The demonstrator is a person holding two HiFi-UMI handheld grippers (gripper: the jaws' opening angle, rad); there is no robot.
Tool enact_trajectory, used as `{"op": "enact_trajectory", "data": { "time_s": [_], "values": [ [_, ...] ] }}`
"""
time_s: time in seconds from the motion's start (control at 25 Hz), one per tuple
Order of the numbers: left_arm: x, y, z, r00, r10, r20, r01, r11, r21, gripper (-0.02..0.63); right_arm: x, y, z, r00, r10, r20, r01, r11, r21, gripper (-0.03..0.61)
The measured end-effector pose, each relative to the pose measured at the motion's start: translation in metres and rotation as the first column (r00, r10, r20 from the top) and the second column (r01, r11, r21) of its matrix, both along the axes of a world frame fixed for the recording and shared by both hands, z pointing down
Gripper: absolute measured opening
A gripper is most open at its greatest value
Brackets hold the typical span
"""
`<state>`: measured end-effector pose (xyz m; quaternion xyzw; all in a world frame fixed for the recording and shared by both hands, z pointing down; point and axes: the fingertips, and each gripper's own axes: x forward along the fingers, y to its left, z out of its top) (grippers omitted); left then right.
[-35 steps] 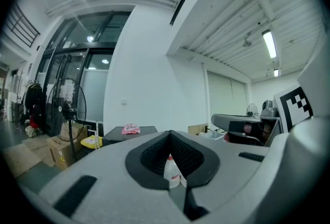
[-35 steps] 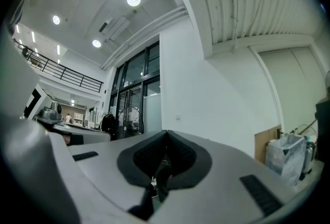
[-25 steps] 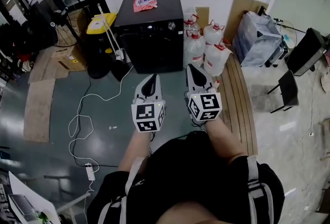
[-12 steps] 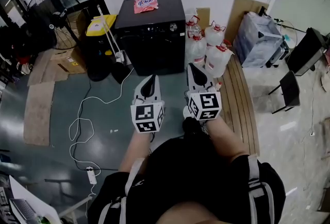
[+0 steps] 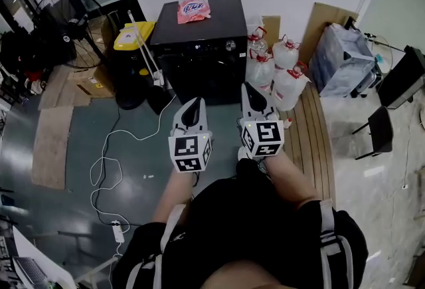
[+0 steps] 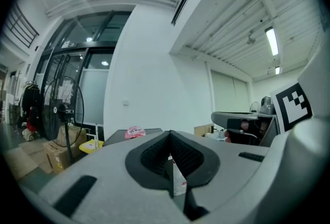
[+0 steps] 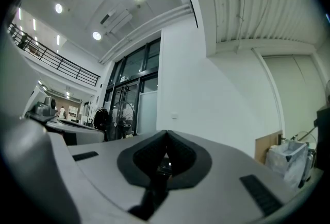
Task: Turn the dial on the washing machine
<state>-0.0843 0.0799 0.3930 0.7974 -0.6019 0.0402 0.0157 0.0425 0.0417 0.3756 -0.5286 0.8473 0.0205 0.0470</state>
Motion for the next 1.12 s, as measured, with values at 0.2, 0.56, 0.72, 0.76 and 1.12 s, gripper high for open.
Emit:
{"op": "enact_trajectory", "data": {
  "time_s": [0.2, 0.56, 0.72, 0.76, 1.12],
  "values": [
    [0.004, -0.066, -0.006, 1.000, -0.020, 0.005, 0.020, 1.000, -0.002, -0.005, 0.001, -0.073, -0.003, 1.000, -0.019, 0.009, 0.020, 1.000, -0.016, 0.008],
    [0.015, -0.188, -0.009, 0.998, -0.058, 0.019, 0.059, 0.997, -0.042, -0.005, 0.014, -0.197, -0.005, 0.999, -0.041, -0.002, 0.041, 0.999, -0.032, 0.008],
    [0.027, -0.240, -0.006, 0.998, -0.066, 0.015, 0.066, 0.996, -0.053, -0.005, 0.020, -0.245, -0.003, 0.997, -0.055, -0.047, 0.054, 0.998, -0.020, 0.008],
    [0.031, -0.252, -0.005, 0.998, -0.068, 0.014, 0.068, 0.996, -0.054, -0.005, 0.021, -0.256, -0.001, 0.997, -0.060, -0.053, 0.059, 0.998, -0.022, 0.008],
    [0.032, -0.324, 0.009, 0.996, -0.086, 0.001, 0.086, 0.992, -0.089, -0.005, 0.017, -0.327, 0.023, 0.993, -0.096, -0.065, 0.091, 0.993, -0.082, 0.008]
  ]
}}
